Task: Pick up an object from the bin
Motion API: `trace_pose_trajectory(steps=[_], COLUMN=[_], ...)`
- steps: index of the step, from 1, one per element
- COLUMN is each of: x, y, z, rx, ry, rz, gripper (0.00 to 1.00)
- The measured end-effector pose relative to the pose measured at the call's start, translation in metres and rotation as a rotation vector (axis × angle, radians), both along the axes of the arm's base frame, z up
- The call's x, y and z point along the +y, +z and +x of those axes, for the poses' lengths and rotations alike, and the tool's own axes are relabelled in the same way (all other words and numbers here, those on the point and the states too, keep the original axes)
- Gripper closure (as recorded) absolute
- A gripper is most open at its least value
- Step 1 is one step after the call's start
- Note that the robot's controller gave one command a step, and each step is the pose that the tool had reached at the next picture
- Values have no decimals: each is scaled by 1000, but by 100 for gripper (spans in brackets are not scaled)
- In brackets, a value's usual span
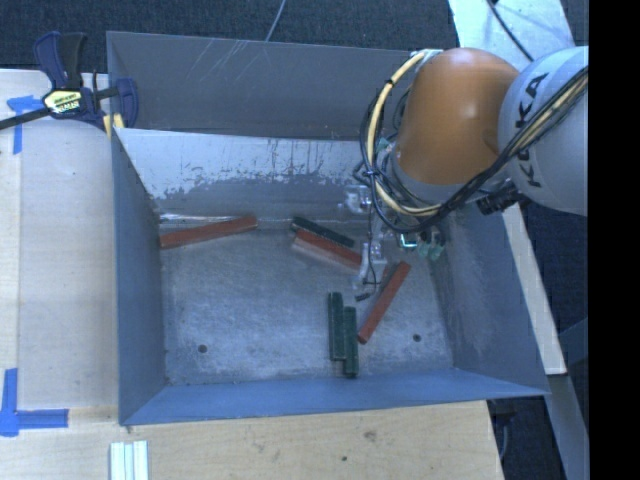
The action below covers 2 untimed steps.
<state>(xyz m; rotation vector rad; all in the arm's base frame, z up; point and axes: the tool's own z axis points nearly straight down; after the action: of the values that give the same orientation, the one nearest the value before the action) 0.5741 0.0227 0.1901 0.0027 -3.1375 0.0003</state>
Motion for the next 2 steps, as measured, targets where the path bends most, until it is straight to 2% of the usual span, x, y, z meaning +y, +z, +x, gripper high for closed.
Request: trace_pose_trajectory(steps=[1,2], x=[0,-31], y=[4,-46], z=[2,-21], rx=[-8,-10], ry=[-1,126], rz=[0,0], gripper=[0,0])
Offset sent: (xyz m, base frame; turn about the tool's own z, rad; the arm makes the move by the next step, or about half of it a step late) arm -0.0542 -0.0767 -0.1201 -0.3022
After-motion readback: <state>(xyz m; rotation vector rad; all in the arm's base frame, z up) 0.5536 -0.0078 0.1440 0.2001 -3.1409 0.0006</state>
